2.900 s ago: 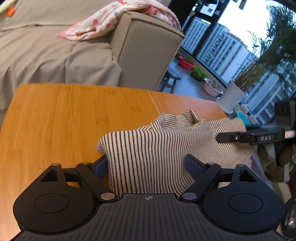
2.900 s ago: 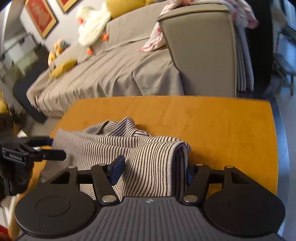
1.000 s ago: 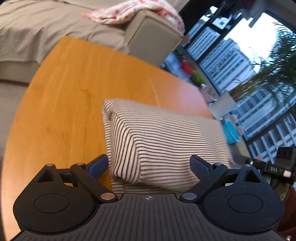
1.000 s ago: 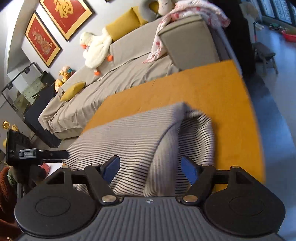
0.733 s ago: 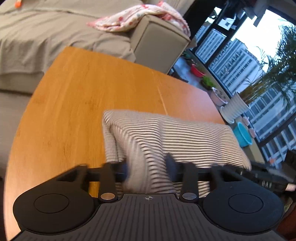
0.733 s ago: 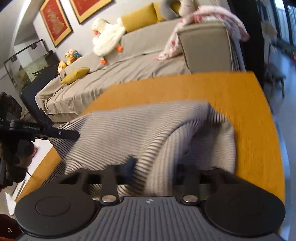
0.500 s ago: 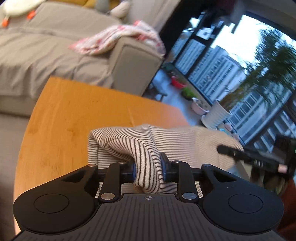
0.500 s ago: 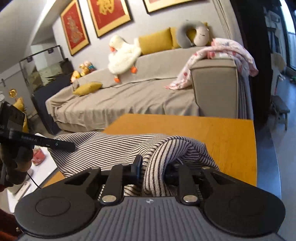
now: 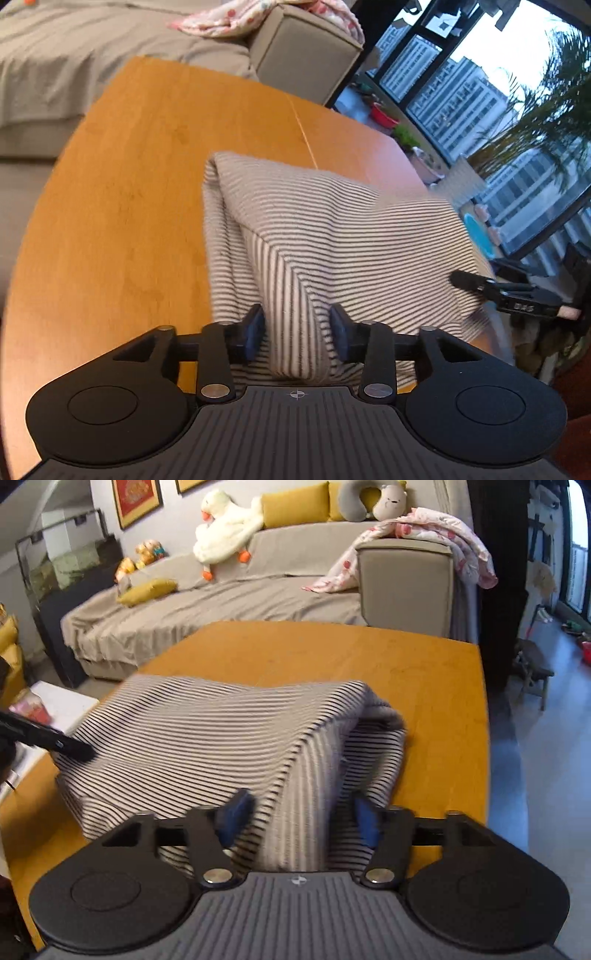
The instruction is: Fold clothes
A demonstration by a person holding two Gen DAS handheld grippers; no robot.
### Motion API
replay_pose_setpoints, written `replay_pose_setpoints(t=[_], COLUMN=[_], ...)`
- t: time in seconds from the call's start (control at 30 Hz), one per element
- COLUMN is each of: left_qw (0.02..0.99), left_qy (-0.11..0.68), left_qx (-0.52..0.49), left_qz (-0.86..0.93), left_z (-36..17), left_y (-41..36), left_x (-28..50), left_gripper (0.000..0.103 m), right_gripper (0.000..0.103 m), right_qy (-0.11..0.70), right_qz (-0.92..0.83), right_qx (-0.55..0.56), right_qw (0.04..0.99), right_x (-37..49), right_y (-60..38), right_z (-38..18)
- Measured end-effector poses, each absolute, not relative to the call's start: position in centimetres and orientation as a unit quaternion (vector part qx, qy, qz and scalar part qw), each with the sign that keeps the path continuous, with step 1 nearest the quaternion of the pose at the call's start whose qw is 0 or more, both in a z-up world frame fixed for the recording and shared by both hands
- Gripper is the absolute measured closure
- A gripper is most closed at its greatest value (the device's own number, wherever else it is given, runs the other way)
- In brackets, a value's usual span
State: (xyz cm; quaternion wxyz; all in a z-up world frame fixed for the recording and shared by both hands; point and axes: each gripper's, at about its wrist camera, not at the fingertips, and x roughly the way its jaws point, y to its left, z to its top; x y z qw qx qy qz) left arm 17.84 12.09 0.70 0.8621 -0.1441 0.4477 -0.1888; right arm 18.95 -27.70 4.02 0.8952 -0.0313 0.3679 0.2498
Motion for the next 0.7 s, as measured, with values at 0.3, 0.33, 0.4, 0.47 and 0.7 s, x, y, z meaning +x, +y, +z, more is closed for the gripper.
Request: replay_pose_setpoints(t=[0.3, 0.33, 0.4, 0.47, 0.7], left_qw=[0.875, 0.87, 0.856, 0.843, 0.83], left_qy=[0.395, 0.399, 0.409, 0.425, 0.441], left_qx=[-0.154, -0.157, -0.163, -0.167, -0.177], left_qz=[-0.233, -0.246, -0.271, -0.284, -0.292], left_z=[4.5, 4.2, 3.4, 2.2, -0.2], left_y=[10.9, 10.3, 8.9, 7.8, 6.5], left_x=[18.3, 18.3, 18.6, 19.1, 20.9], left_gripper=[0.027, 0.025, 0.021, 0.02, 0.004], right_gripper=[0.0, 0.0, 0.0, 0.0, 0.0], right_qy=[0.325, 0.318, 0.31, 0.308, 0.355], right_qz=[0.227, 0.238, 0.275, 0.315, 0.301], right_qx=[0.041, 0.06, 0.102, 0.137, 0.157], right_qw=[0.917, 0.916, 0.904, 0.887, 0.871], right_x=[19.7, 19.7, 19.9, 20.0, 21.5], right_y=[-30.0, -29.9, -29.4, -28.6, -27.1], right_z=[6.9, 7.4, 7.9, 7.9, 3.1])
